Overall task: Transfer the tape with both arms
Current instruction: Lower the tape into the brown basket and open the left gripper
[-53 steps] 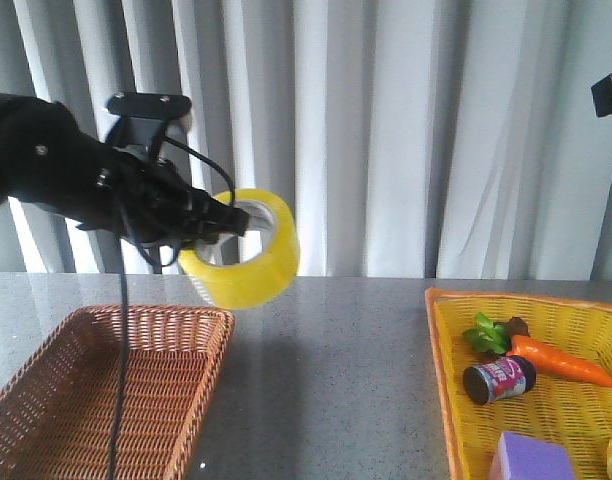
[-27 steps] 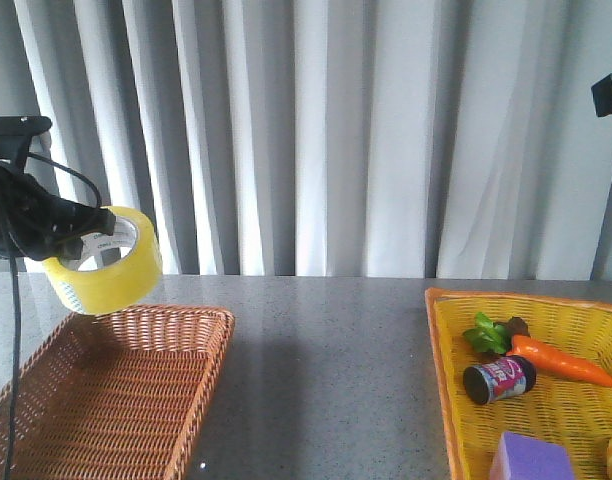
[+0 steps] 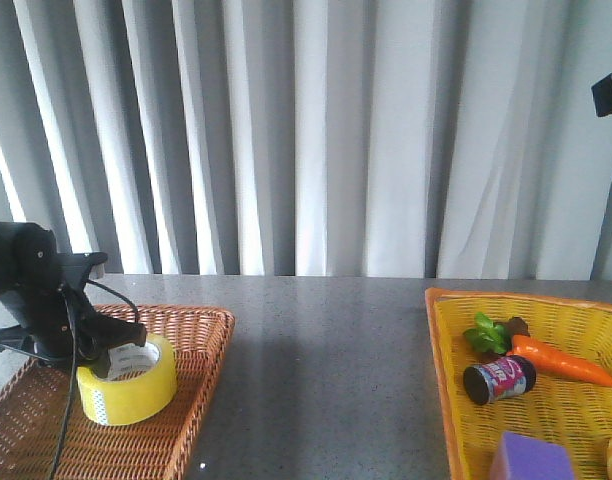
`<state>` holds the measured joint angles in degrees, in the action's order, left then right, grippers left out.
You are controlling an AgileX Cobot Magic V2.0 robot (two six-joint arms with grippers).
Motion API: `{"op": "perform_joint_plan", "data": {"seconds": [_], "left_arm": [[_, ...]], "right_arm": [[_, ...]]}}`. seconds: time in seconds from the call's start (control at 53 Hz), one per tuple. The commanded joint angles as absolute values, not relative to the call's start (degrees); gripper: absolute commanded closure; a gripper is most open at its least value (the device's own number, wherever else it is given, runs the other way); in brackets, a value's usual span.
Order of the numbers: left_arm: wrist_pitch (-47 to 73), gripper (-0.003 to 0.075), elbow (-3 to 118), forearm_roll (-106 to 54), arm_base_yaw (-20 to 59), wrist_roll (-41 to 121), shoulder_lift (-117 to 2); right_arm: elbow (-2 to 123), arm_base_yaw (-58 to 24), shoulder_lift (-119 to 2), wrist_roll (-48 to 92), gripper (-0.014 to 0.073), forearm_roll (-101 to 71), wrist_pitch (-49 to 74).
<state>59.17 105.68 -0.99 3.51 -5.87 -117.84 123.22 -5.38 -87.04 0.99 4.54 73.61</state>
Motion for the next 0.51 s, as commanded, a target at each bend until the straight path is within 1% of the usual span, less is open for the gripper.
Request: {"op": "perform_joint_plan", "data": {"seconds": [0.0,0.283,0.49], "left_arm": [[55.54,0.0715,107.39,-2.12,3.46,-6.77,-114.79],[57.6,0.0703,107.46,-1.91,3.46,-6.34,-115.0],[57.73,0.0667,107.46,-1.66,3.46,-6.34,-115.12]], "right_arm": [[124.61,-5.17,-85.28,1.08,0.0603,5.0,70.85],[124.61,-5.17,-85.28,1.08,0.0603,5.01,70.85],[124.61,-5.17,-85.28,1.08,0.0603,5.01,70.85]]}}
